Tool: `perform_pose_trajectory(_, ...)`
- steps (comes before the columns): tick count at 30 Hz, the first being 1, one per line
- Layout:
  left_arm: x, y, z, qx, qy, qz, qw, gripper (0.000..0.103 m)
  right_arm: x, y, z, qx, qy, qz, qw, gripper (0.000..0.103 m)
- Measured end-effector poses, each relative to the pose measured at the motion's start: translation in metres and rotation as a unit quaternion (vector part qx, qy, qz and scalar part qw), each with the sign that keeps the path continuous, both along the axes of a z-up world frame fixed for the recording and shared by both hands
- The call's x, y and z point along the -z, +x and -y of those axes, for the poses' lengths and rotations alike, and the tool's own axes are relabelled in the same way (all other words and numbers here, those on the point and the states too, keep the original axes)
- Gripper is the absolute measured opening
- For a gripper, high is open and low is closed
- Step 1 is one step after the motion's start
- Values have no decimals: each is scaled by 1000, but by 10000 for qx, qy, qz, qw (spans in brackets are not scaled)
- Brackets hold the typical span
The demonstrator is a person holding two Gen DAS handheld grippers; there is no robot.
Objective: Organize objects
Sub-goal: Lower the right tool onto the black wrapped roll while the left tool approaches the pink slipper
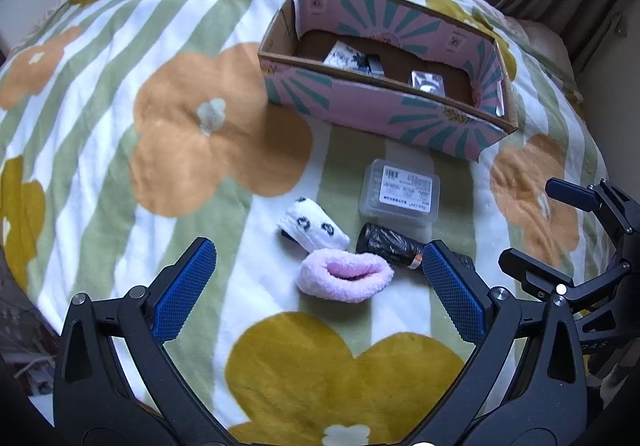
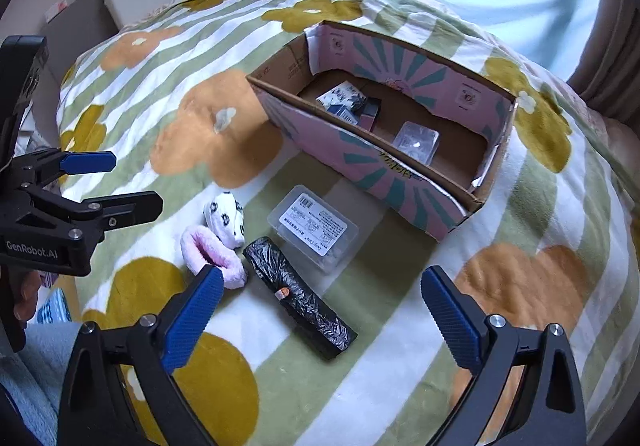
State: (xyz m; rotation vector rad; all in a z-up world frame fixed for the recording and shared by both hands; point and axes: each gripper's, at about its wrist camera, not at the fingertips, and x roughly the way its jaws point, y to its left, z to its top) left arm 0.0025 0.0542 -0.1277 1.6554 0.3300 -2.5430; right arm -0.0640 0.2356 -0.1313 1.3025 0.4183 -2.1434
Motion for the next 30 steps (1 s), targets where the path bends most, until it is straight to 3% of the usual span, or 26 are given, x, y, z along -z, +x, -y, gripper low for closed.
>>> perform_pose_trajectory(5, 46, 6, -11, -104, 182, 305, 9993, 103, 45, -1, 6, -627, 105, 306, 9975, 88)
perform_pose_trajectory(12, 95, -1, -23, -248, 160, 427, 9987, 103, 100, 2, 20, -1508, 337, 606, 9861, 70)
perform_pose_trajectory(20, 115, -6, -33, -42, 12, 359, 9993, 103, 125, -2, 34, -2201, 456, 544, 9729, 58)
perform_pose_trajectory(27, 119, -8, -32, -3, 10, 336, 9994, 102, 127, -6, 39, -2503, 476, 438, 9660, 46)
perform_pose_trajectory(29, 119, -9, -31, -7, 74, 331, 9994, 93, 127, -7, 40, -2527, 489, 434, 9653, 41)
perform_pose_trajectory(30, 120, -10, -31, 15, 113, 342, 9994, 84, 127, -8, 40, -2537, 487, 455, 9650, 35)
